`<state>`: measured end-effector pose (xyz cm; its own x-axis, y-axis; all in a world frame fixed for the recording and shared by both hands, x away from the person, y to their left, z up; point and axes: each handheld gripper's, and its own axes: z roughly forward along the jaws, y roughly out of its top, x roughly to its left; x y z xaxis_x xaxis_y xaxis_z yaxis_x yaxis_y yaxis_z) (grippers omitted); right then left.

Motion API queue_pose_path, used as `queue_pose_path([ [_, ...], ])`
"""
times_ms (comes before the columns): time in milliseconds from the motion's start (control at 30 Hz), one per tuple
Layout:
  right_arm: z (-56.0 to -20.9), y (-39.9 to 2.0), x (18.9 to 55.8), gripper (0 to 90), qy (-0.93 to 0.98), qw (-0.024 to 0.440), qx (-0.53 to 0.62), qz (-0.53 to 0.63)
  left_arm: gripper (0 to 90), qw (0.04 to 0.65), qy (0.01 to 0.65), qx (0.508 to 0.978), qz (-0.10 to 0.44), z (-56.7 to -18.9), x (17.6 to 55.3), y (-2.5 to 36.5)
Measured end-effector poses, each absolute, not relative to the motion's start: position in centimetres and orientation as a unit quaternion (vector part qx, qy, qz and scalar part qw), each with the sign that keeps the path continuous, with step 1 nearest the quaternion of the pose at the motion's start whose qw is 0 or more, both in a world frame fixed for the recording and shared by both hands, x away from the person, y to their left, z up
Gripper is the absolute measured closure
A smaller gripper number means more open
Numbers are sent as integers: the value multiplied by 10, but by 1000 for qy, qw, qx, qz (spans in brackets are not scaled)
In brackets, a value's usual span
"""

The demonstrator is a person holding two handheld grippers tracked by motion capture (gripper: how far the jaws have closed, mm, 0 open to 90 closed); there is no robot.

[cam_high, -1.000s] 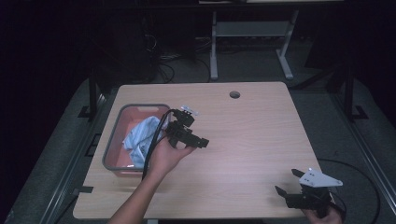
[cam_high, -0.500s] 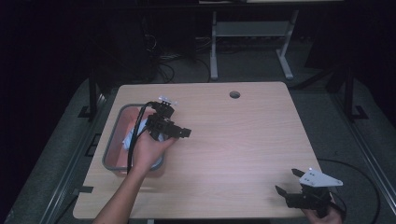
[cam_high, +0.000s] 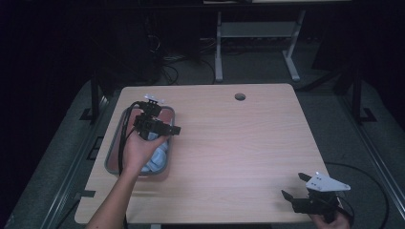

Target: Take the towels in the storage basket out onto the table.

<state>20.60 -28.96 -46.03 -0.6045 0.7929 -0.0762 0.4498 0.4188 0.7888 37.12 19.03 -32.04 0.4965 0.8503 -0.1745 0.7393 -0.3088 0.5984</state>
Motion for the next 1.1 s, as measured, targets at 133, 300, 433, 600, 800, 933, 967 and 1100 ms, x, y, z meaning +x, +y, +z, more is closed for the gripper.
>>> queue_pose_path([
  [133,-460,-289,206,145,813,225,382,378,215,314,510,795,97,-320,371,203],
  [300,-460,-289,206,145,812,224,384,378,215,308,523,788,101,-321,371,218],
  [433,-460,-289,205,145,813,224,382,378,215,310,539,776,106,-323,370,231],
  [600,-460,-288,206,145,813,225,382,379,218,300,561,762,121,-328,370,248],
  [800,-461,-287,206,145,814,224,381,378,222,294,581,749,126,-336,369,260],
  [933,-461,-287,206,145,813,224,381,378,223,284,591,745,121,-344,371,265],
  [967,-461,-287,206,145,813,224,381,378,223,278,589,749,120,-346,372,266],
  [1100,-461,-287,205,145,814,223,381,378,224,267,599,746,114,-356,374,269],
])
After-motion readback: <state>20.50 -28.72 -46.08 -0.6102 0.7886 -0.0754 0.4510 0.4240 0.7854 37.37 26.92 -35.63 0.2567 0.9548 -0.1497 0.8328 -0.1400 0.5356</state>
